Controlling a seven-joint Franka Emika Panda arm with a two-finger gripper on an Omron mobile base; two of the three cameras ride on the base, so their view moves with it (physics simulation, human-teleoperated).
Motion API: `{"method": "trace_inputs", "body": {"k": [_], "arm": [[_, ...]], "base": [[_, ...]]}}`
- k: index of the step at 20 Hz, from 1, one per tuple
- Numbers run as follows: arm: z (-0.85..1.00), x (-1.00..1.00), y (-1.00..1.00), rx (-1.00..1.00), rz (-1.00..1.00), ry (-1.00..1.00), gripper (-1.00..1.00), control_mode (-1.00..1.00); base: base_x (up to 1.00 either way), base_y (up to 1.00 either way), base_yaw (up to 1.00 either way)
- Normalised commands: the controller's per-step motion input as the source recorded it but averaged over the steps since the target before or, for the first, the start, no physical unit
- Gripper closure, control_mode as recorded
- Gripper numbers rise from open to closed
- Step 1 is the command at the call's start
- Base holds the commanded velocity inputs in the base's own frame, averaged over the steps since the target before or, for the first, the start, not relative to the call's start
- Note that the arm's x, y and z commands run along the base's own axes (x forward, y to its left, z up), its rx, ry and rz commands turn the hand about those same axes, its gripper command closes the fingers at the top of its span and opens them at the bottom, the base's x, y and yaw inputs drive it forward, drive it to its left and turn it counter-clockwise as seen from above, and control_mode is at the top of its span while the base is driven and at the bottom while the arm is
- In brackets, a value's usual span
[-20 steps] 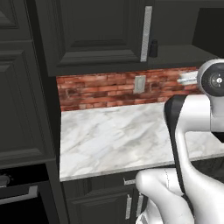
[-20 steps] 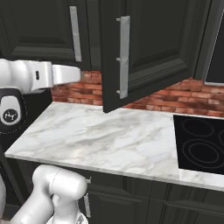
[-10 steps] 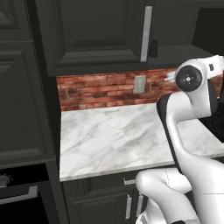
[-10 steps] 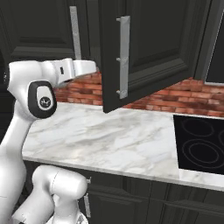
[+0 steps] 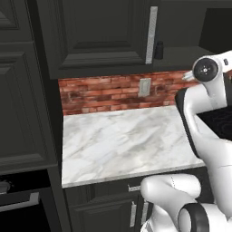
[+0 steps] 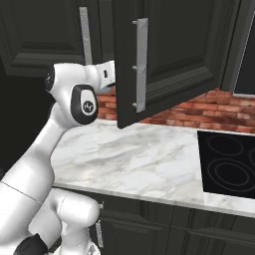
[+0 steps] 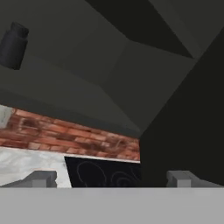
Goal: The dining table condiment station is running low on shaker. Refill the condiment station by opening the cabinet and taking the shaker from the cabinet and placing it on the dining table.
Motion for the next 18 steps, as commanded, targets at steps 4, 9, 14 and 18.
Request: {"method": "trace_inputs", "body": {"k": [4, 9, 14, 18], "arm": [[0.00, 0.00, -0.99, 0.00, -0.02, 0.09, -1.00, -1.00], [0.00, 0.00, -1.00, 0.00, -0.02, 0.07, -1.00, -1.00], [0.00, 0.00, -1.00, 0.05, -0.02, 0.13, -1.00, -1.00], [0.00, 0.00, -1.00, 0.11, -0.01, 0.11, -1.00, -1.00]], "base": [[0.00, 0.00, 0.00], [0.00, 0.00, 0.00], [0.00, 0.00, 0.00], [0.00, 0.00, 0.00]]}}
